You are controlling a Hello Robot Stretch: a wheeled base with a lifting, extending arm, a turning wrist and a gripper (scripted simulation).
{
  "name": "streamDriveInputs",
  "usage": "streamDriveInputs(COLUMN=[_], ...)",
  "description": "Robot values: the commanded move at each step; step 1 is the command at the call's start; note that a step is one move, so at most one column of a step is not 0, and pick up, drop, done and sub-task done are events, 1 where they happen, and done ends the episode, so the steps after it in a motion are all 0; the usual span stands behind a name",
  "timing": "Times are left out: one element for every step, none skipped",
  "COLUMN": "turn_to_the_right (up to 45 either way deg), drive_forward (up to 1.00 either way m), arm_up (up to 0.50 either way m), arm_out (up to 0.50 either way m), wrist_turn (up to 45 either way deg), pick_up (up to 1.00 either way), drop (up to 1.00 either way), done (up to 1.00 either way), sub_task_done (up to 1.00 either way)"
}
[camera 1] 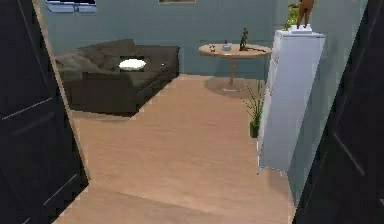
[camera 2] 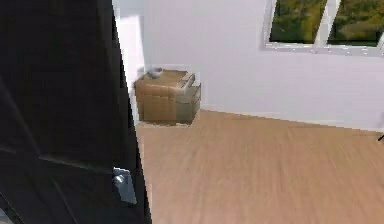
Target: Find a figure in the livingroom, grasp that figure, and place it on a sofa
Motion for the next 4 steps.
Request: streamDriveInputs(turn_to_the_right=[0.0,3.0,0.0,0.0], drive_forward=[1.00,0.00,0.70,0.90], arm_up=[0.00,0.00,0.00,0.00], arm_out=[0.00,0.00,0.00,0.00], wrist_turn=[0.0,0.0,0.0,0.0], pick_up=[0.00,0.00,0.00,0.00], drop=[0.00,0.00,0.00,0.00], done=[0.00,0.00,0.00,0.00], sub_task_done=[0.00,0.00,0.00,0.00])
